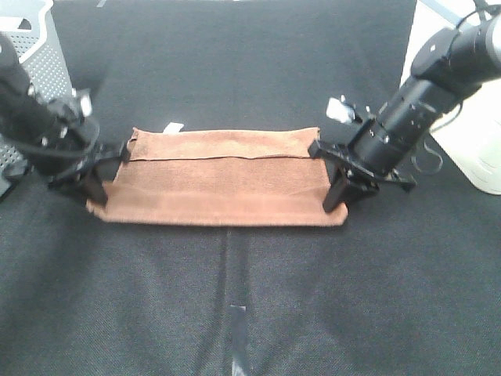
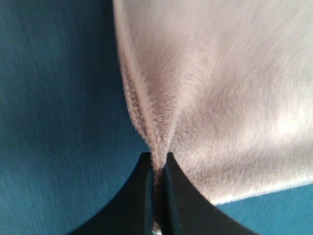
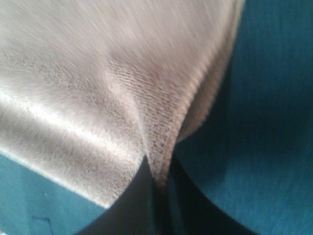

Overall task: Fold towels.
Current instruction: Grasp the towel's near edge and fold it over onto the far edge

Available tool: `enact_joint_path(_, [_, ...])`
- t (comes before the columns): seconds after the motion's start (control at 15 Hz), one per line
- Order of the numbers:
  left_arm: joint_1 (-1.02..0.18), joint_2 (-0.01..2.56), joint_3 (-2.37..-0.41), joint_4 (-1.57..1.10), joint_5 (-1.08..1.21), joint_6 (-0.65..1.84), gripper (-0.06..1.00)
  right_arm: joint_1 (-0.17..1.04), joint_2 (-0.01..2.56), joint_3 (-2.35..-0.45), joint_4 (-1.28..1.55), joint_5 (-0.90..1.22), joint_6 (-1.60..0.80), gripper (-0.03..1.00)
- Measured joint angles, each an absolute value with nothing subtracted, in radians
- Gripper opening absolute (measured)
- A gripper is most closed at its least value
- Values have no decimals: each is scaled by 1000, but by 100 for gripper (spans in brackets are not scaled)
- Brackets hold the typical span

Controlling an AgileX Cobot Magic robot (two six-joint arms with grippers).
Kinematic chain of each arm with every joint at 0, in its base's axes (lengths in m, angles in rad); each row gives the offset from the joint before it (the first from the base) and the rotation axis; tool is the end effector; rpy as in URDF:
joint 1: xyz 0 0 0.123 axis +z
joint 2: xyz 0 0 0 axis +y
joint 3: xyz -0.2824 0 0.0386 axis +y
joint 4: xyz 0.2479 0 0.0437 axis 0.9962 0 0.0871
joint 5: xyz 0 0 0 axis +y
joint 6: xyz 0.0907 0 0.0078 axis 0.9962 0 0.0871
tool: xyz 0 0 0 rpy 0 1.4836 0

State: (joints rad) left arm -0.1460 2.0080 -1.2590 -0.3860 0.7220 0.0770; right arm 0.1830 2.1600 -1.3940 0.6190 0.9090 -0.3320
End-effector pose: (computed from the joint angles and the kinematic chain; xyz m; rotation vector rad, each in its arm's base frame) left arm 0.3780 -0.0785 0.1397 -0.0654 2.9365 -0.4252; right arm 0.3903 0.1147 0.1153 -0.1860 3.0263 0.7451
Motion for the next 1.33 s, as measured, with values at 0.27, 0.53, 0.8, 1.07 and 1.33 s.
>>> enact_joint_path(0.27, [-145, 2011, -1437, -379, 684, -6, 1, 183, 2185, -1603, 619, 909, -324, 0])
enact_joint_path(0.53, [-104, 2112, -1588, -378, 683, -72, 1, 183, 2301, -1853, 588, 939, -271, 0])
enact_joint_path(0.8, [-104, 2244, -1718, -379, 675, -55, 1, 182, 2438, -1984, 551, 925, -226, 0])
enact_joint_path(1.07, [-104, 2308, -1763, -382, 674, -54, 11, 182, 2461, -1990, 543, 884, -222, 0])
enact_joint_path(1.33, [-104, 2314, -1773, -421, 645, -30, 64, 182, 2461, -1990, 543, 885, -221, 49])
